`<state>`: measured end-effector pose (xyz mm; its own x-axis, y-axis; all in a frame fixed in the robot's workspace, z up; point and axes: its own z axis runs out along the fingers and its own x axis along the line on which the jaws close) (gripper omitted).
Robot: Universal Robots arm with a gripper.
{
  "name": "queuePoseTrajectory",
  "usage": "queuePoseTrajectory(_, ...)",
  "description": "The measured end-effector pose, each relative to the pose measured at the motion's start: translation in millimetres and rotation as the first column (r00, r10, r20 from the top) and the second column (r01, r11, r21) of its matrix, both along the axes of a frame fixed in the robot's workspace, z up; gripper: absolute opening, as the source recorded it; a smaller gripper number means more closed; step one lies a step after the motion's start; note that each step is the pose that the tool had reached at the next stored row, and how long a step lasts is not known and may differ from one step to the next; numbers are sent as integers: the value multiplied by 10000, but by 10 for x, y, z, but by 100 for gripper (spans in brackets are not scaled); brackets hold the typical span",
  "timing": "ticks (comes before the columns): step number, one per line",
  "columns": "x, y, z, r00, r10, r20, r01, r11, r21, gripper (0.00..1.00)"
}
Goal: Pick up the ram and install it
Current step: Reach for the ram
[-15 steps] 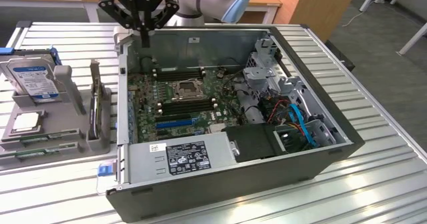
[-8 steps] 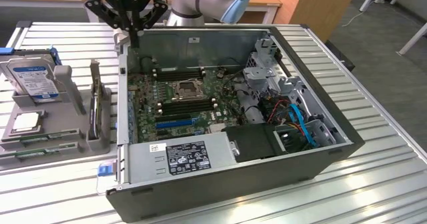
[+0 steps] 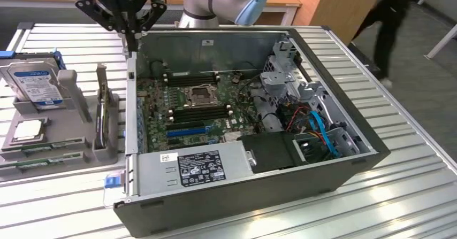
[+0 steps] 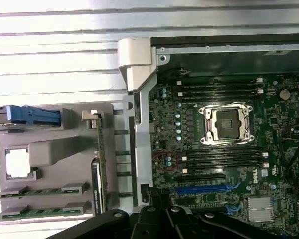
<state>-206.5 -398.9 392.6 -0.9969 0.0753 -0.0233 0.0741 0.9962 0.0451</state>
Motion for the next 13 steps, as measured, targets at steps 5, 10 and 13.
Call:
queuePoseTrajectory(5, -117, 0, -2, 10000, -1, 1, 1, 10000, 1, 10)
queuePoseTrajectory(10, -231, 0, -4, 10000, 0, 0, 0, 10000, 0, 10)
queuePoseTrajectory(13, -303, 0, -5, 10000, -1, 0, 1, 10000, 0, 10)
